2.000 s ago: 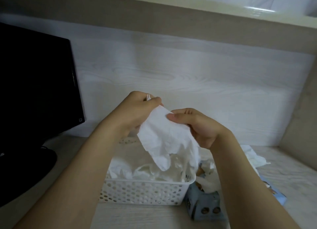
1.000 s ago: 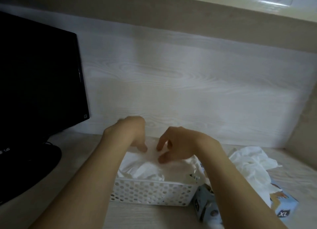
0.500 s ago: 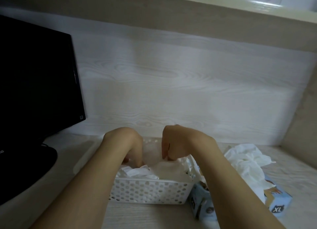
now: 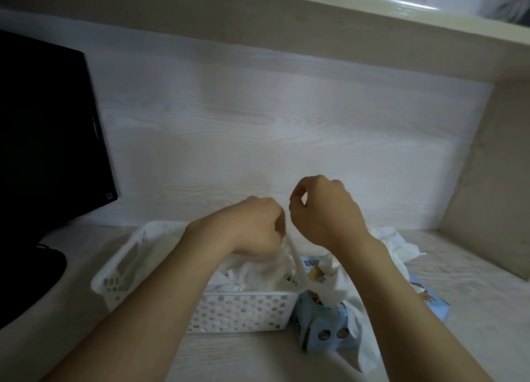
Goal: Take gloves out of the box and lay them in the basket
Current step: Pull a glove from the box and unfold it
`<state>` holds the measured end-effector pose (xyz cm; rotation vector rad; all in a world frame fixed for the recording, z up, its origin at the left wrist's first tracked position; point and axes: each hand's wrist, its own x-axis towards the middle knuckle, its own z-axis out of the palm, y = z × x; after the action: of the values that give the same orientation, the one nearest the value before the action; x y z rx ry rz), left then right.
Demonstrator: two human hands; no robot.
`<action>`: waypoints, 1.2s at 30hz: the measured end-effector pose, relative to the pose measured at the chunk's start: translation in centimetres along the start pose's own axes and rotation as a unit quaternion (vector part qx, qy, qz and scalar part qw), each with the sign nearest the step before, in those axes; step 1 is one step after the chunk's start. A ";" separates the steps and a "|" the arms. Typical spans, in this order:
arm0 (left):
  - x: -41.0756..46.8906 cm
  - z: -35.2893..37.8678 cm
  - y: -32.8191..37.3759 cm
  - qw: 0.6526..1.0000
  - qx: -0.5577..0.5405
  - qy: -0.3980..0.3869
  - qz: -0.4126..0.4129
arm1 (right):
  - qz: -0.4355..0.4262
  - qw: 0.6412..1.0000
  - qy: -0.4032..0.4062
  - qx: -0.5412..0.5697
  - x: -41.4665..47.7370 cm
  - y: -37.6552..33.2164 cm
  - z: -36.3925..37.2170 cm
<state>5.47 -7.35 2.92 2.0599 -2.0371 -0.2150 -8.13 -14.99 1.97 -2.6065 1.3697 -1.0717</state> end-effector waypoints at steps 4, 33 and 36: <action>0.0 2.1 3.4 0.995 -0.034 0.025 0.087 | 0.060 0.995 0.065 0.050 -1.9 3.2 -1.2; 2.0 7.6 4.5 0.972 -0.126 0.172 0.101 | 0.127 0.990 0.043 0.046 -4.4 9.7 -0.8; 2.1 7.6 4.4 0.971 -0.132 0.146 0.137 | 0.095 0.989 0.102 0.048 -4.4 9.7 -0.7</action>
<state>-0.76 -9.90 -3.12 1.5334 -1.9616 -0.1164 -17.29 -17.60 -2.92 -2.2969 1.5250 -1.3676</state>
